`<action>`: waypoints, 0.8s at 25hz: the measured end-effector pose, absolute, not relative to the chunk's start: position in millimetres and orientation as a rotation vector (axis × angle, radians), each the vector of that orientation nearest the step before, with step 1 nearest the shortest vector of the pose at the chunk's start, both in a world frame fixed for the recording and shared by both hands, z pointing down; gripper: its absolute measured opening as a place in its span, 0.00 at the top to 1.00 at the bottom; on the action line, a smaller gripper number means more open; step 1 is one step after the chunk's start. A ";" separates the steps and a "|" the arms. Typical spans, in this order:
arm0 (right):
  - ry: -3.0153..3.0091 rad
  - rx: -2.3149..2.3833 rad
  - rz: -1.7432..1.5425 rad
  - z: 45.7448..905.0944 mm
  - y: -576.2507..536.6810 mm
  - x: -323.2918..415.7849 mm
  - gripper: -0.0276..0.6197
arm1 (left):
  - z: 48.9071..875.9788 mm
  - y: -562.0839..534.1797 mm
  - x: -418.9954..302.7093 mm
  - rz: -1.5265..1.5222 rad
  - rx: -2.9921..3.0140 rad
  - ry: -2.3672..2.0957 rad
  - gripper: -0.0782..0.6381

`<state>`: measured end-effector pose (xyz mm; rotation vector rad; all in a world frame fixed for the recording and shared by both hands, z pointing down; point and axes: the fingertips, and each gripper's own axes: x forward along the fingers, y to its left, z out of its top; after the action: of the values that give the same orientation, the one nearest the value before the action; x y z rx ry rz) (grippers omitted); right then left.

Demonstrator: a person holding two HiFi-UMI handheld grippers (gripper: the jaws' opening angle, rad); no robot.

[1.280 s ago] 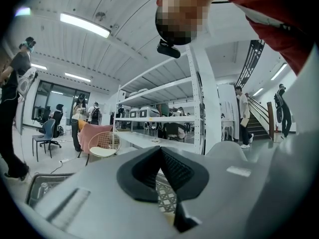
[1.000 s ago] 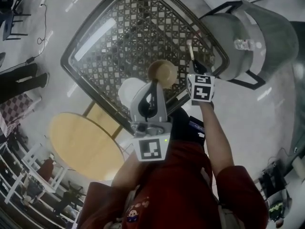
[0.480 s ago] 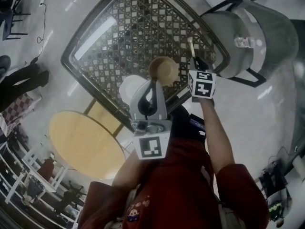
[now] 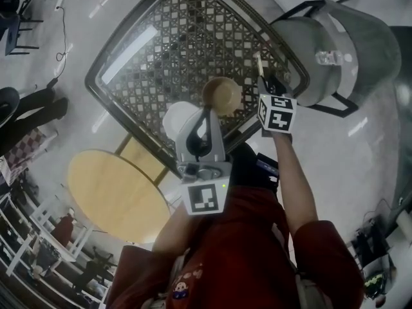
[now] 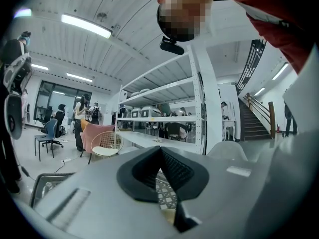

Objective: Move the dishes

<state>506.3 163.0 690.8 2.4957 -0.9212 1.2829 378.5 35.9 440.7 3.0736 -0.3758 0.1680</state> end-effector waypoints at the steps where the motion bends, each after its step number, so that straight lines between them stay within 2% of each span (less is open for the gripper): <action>1: -0.922 2.499 1.282 689.7 163.5 506.2 0.74 | 439.1 36.5 378.2 0.161 3.075 -0.376 0.88; 20: -1.006 2.620 1.033 600.3 140.9 491.1 0.74 | 403.8 29.9 340.4 0.032 3.074 -0.425 0.88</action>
<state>491.1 140.9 600.3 2.6205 -1.0063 1.0327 340.4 29.9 403.8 3.0738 -0.4252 0.0324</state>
